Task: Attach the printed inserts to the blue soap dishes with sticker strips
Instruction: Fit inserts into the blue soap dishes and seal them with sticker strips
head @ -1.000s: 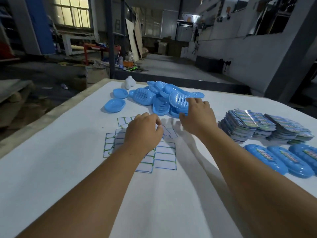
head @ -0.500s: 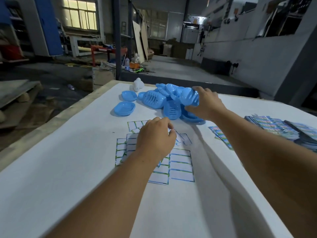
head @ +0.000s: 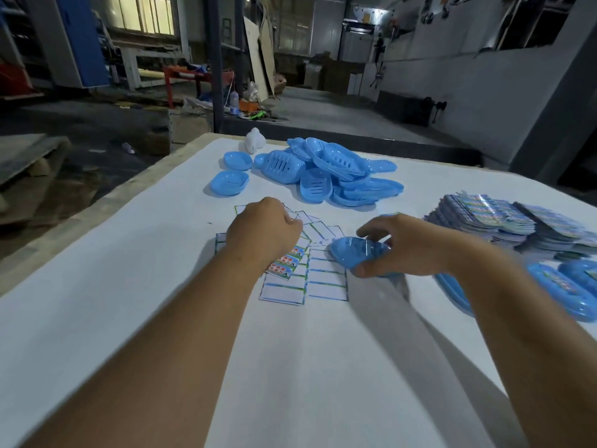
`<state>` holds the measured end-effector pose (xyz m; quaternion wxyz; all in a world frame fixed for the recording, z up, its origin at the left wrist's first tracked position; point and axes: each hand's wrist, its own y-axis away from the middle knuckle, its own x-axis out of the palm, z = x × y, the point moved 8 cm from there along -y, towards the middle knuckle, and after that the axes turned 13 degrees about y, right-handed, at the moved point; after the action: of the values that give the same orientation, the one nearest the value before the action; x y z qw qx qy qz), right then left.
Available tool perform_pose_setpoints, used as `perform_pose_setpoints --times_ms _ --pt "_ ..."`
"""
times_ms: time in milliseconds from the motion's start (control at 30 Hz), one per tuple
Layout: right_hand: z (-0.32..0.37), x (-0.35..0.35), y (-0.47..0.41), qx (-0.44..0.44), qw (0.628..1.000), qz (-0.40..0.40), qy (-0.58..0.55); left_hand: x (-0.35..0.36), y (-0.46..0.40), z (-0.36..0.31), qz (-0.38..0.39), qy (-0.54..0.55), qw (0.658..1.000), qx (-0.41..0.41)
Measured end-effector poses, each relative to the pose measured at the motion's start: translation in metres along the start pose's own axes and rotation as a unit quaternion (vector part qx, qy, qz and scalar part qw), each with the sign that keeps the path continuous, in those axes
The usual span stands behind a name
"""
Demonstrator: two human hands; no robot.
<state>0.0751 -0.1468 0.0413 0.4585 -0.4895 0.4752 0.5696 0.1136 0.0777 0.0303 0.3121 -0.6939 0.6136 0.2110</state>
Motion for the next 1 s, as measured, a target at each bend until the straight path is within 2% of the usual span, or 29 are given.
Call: perform_pose_setpoints --times_ms 100,300,400,533,633,700,767,867,1000 --pt "-0.001 0.007 0.003 0.002 0.999 -0.018 -0.029 0.003 0.004 0.001 0.075 -0.036 0.996 -0.034" --pt "-0.002 0.015 0.008 0.007 0.996 -0.057 -0.064 -0.004 0.011 -0.002 0.072 -0.018 0.995 -0.059" --pt "-0.001 0.012 0.009 0.005 0.991 -0.102 -0.088 -0.004 0.01 -0.001 0.066 0.018 0.995 -0.075" --pt "0.001 -0.002 0.014 0.004 0.97 -0.207 -0.126 0.001 0.009 0.0 0.067 0.066 0.992 -0.087" --pt "0.004 -0.008 0.017 0.008 0.949 -0.268 -0.167 0.005 0.005 0.004 0.062 0.184 0.975 -0.105" --pt "0.009 -0.007 0.018 0.002 0.935 -0.287 -0.207 0.005 0.003 0.0 0.06 0.211 0.972 -0.088" --pt "0.013 -0.006 0.016 -0.005 0.92 -0.291 -0.263 0.008 0.002 -0.01 0.066 0.246 0.966 -0.05" --pt "0.016 0.0 0.011 -0.005 0.907 -0.24 -0.346 0.02 0.008 -0.025 0.114 0.36 0.926 -0.024" --pt "0.02 0.003 0.007 -0.032 0.884 -0.192 -0.425 0.03 0.014 -0.033 0.144 0.389 0.909 -0.022"
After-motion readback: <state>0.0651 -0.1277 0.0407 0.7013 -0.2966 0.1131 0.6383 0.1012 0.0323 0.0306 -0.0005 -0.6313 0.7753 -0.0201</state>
